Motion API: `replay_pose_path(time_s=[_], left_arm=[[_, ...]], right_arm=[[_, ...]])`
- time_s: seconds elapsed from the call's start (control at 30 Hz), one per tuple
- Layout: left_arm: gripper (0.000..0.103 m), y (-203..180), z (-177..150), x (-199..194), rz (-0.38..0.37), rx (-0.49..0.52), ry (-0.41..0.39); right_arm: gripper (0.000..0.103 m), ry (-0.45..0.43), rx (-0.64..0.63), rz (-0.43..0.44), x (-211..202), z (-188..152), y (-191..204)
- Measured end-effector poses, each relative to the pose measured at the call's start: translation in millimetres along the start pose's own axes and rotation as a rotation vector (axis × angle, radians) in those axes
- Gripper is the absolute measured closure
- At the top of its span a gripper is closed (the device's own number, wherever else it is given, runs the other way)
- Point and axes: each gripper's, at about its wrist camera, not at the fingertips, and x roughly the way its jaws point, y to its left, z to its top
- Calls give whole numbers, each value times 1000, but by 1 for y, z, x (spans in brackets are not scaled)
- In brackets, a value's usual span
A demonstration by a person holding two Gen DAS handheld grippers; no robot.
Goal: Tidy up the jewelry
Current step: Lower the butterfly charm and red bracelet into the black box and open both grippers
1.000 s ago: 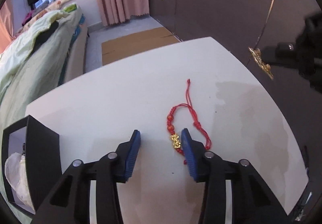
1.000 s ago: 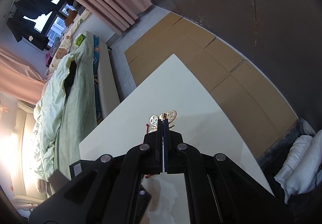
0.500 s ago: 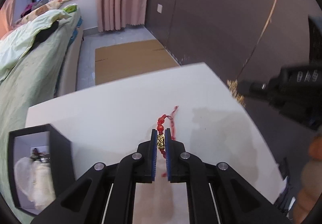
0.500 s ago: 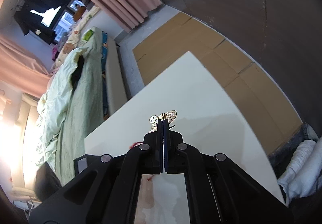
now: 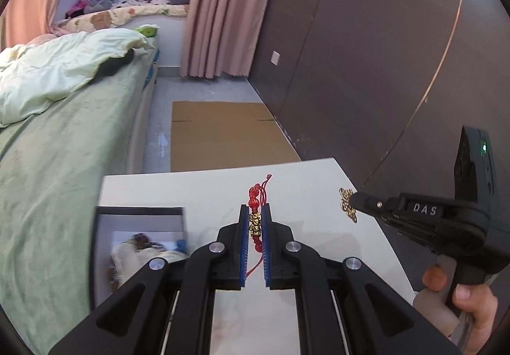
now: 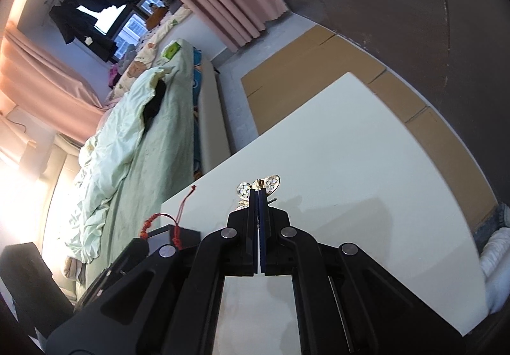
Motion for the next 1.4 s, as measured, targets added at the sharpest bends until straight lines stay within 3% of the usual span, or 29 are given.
replay_pose_path(time_s=[0.3,0.47,0.53,0.57,0.6,0.77,1.3,1.33,1.4], left_arm=[[98,44,-2,-40,30,-71,-42],[96,66,-9,-48,57,-122,-21],[74,75,-11,-48,77,-154,-2],[39,83,-12,-50,94,-187,-7],[23,90,-12,-56,104,-214,-37],[24,103,-6,-73,104,-230,-87],[23,125,-5,-70,130,-309,-53],[23,126,-5,-70,130,-312,-50],[23,126,-6,-68,131,-313,-44]], right_arm=[[101,-15,-22,54,1,-22,25],[101,-10,-36,65,6,-34,37],[101,-8,-45,75,7,-39,41],[101,-6,-52,83,7,-41,44],[101,-6,-59,91,8,-43,46],[101,-8,-112,145,10,-52,66],[100,94,-189,281,44,-78,121],[97,110,-202,287,47,-80,125],[69,157,-217,286,53,-83,127]])
